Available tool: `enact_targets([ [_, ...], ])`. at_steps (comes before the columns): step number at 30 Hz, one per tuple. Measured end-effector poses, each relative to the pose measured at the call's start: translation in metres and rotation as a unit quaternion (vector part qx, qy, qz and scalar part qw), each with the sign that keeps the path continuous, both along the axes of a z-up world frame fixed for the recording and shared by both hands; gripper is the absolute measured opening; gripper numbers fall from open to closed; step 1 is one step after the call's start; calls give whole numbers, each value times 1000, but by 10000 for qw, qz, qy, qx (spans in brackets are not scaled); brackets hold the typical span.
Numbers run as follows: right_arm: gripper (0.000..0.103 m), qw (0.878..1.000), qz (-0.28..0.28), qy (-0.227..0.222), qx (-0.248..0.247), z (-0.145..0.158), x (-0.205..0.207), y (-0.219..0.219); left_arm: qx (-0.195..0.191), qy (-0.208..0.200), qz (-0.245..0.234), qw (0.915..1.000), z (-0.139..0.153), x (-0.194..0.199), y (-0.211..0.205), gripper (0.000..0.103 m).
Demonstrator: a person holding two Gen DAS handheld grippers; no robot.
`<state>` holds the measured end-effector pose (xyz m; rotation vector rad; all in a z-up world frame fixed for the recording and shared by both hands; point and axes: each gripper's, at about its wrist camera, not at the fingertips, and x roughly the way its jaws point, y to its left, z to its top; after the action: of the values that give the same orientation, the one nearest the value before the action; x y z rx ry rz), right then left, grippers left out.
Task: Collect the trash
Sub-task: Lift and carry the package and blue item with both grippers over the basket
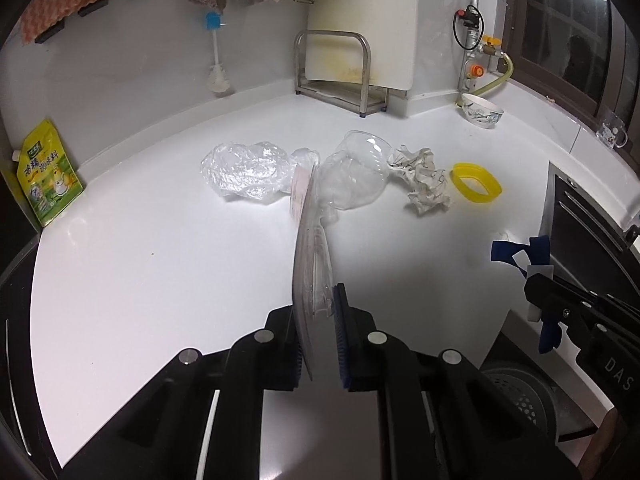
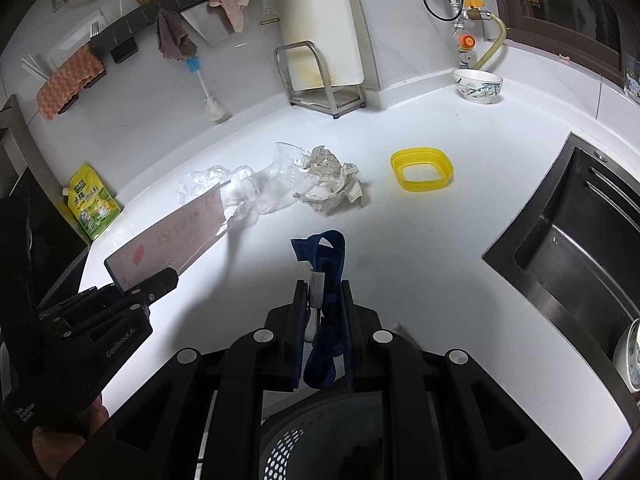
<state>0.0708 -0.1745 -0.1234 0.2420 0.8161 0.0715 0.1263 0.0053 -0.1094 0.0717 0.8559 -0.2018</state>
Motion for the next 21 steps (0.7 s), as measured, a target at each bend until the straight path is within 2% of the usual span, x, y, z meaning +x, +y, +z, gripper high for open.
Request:
enact_targets([
  [10, 15, 9999, 132, -60, -12, 8, -25, -3, -3, -191, -12, 9998, 19, -31, -3, 13],
  [21, 15, 9996, 268, -70, -41, 19, -73, -14, 25, -243, -19, 9997, 32, -81, -16, 13],
])
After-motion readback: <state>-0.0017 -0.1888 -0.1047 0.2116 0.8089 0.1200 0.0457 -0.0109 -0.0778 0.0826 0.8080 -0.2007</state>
